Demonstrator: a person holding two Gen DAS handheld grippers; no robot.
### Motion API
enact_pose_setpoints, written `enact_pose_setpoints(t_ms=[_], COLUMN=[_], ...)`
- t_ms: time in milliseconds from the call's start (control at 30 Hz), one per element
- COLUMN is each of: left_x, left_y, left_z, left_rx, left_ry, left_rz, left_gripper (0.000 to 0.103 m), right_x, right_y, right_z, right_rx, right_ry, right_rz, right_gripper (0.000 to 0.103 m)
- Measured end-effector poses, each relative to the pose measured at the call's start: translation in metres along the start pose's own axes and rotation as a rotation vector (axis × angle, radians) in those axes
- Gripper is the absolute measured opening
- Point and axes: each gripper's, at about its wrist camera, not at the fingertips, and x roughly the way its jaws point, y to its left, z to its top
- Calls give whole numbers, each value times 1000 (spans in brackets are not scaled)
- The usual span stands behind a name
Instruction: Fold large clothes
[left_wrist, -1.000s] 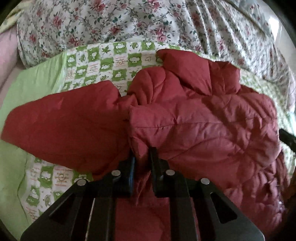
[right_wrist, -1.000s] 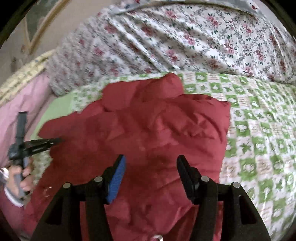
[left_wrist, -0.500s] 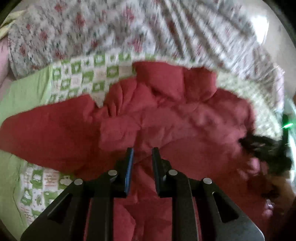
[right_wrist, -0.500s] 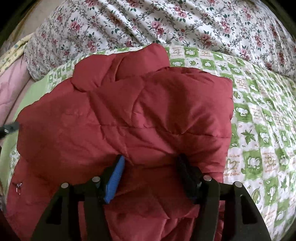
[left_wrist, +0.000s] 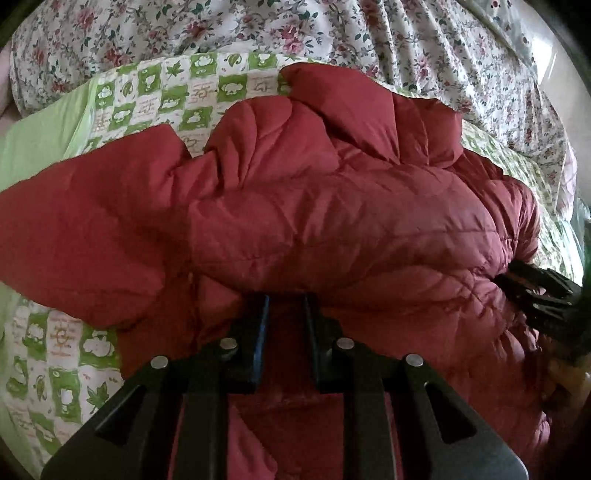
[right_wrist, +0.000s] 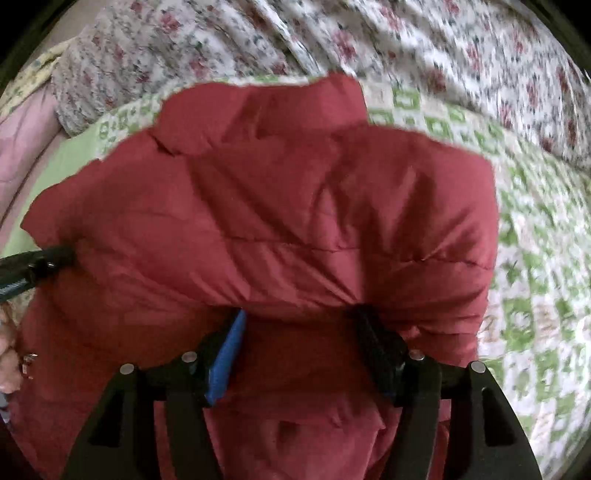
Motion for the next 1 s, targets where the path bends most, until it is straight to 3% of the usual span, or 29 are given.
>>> enact_pose_setpoints(t_ms=[267, 400, 467, 667, 1000], left_x=[4, -12, -21, -57, -74], left_y=[2, 14, 20, 47, 120], left_z=[-3, -4, -5, -18, -27], left_rx=[-23, -107, -129, -164, -320], left_ry=[-9, -10, -14, -63, -95], left_rz=[-14, -102, -131, -97, -100], left_gripper=[17, 19, 26, 46, 46], right_x=[6, -2, -13, -55, -94], right_y=[0, 3, 2, 6, 27], right_z=[0, 1, 1, -5, -25], right_rx=[-1, 3, 30, 82, 69], right_ry=[8, -3, -13, -74, -88], right_rz=[-6, 2, 27, 115, 211], right_gripper=[66, 70, 70, 74, 75])
